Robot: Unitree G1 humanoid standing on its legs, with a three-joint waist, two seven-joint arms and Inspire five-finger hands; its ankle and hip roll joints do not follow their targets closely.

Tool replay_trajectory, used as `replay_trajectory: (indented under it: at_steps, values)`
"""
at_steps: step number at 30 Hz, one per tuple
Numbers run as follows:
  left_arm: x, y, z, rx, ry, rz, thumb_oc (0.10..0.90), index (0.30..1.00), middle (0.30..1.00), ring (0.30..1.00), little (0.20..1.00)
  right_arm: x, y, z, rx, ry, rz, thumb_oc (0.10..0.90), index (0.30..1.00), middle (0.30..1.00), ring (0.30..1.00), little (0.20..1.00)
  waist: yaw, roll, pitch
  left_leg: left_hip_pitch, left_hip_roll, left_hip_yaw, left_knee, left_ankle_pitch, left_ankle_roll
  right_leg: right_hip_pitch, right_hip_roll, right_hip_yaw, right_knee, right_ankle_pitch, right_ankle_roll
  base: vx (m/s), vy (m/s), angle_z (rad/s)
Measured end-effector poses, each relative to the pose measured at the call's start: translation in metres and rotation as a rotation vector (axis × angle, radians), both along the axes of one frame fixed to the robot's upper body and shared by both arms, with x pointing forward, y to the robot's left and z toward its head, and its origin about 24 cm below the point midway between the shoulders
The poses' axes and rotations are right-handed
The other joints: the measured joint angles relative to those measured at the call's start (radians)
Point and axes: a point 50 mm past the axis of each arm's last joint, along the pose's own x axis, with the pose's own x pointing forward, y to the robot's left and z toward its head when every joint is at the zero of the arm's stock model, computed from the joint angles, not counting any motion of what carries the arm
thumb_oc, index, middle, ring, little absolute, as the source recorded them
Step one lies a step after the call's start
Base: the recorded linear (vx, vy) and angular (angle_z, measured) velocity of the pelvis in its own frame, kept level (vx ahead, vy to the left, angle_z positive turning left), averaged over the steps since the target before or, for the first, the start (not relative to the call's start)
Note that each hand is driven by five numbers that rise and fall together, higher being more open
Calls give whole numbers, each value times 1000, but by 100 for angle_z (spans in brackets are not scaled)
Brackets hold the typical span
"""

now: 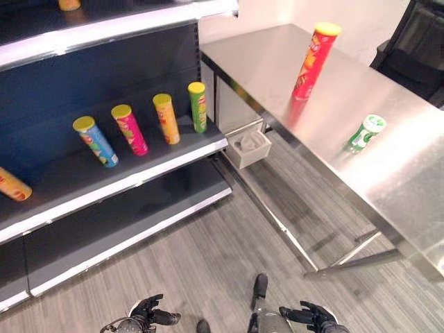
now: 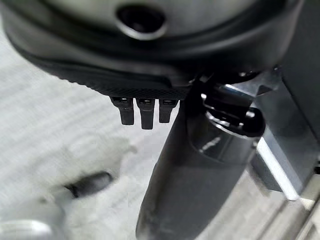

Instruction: Put the goods on the table back onto the shelves and tidy them up.

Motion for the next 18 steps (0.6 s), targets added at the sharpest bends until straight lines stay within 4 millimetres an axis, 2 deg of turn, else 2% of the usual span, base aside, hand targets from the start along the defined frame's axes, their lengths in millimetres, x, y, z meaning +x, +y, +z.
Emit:
replay_trajectory:
  at_steps: [2,3,5,7,8,9,11,12,13,14,15,16,17,18]
  values:
    - [2,-7,-1,-18,-5,-3,800,900,900,900,900,5,-5,3,-14,-12,5,800,900,900,900,900,1,31,-9,7,50,3,12,-9,-33,12,52,-12,-9,-21,-49,101,-149,-1]
    - [7,-9,0,-23,-17,-5,800,900,900,900,900,8,-6,4,-18,-20,7,800,900,900,900,900,0,28,-6,-7,65,8,55,-11,-40,22,65,-14,-3,-22,-94,138,-227,-4]
    - [11,-14,1,-35,-30,-10,800,900,900,900,900,12,-11,7,-30,-31,10,800,900,900,900,900,0,27,-5,-18,88,17,136,-16,-57,51,83,-11,-4,-50,-109,134,-219,-11]
    - [12,-16,1,-41,-39,-11,800,900,900,900,900,12,-14,8,-39,-37,11,800,900,900,900,900,-1,31,-6,-19,118,16,200,-22,-70,86,110,-7,-11,-93,-102,143,-262,-13]
    - [15,-16,2,-41,-48,-12,800,900,900,900,900,10,-14,8,-38,-33,11,800,900,900,900,900,0,29,-7,-41,139,10,273,-23,-81,100,128,-7,-11,-114,-101,121,-320,-6]
    - [17,-16,3,-42,-57,-13,800,900,900,900,900,10,-13,7,-37,-32,11,800,900,900,900,900,0,24,-4,-71,145,1,347,-23,-98,105,133,-5,-10,-123,-104,77,-296,-5]
    - [21,-18,4,-50,-70,-12,800,900,900,900,900,7,-12,6,-35,-23,14,800,900,900,900,900,5,7,5,-173,161,-28,555,11,-153,118,138,3,-3,-140,-130,17,-138,-7]
    - [22,-20,4,-53,-73,-14,800,900,900,900,900,6,-12,6,-36,-17,14,800,900,900,900,900,5,2,13,-236,166,-60,667,52,-182,127,141,5,-3,-146,-165,53,-111,-17]
    - [19,-23,3,-62,-64,-14,800,900,900,900,900,6,-12,5,-38,-12,14,800,900,900,900,900,8,-9,22,-318,168,-105,765,53,-186,135,145,14,-3,-162,-191,103,-100,-1]
    - [22,-25,3,-64,-68,-26,800,900,900,900,900,8,-13,6,-40,-16,13,800,900,900,900,900,-3,-11,28,-368,165,-109,789,49,-178,136,146,14,-4,-173,-203,92,-29,4]
    - [29,-28,5,-67,-82,-43,800,900,900,900,900,4,-14,4,-42,4,8,800,900,900,900,900,0,-15,36,-405,163,-96,759,44,-168,133,144,9,-8,-172,-198,107,39,6]
    - [29,-29,5,-66,-82,-51,800,900,900,900,900,0,-14,2,-42,32,0,800,900,900,900,900,5,-17,39,-413,165,-66,629,46,-166,133,152,9,-9,-174,-184,106,79,-12]
    - [28,-28,5,-62,-76,-50,800,900,900,900,900,-1,-14,2,-43,39,-3,800,900,900,900,900,-1,-12,41,-412,168,-49,504,52,-167,142,165,10,-10,-183,-188,153,134,-20]
    - [29,-28,5,-62,-80,-55,800,900,900,900,900,-2,-15,2,-47,43,-7,800,900,900,900,900,-3,-6,53,-401,165,-48,402,68,-169,156,180,13,-10,-192,-181,143,144,-20]
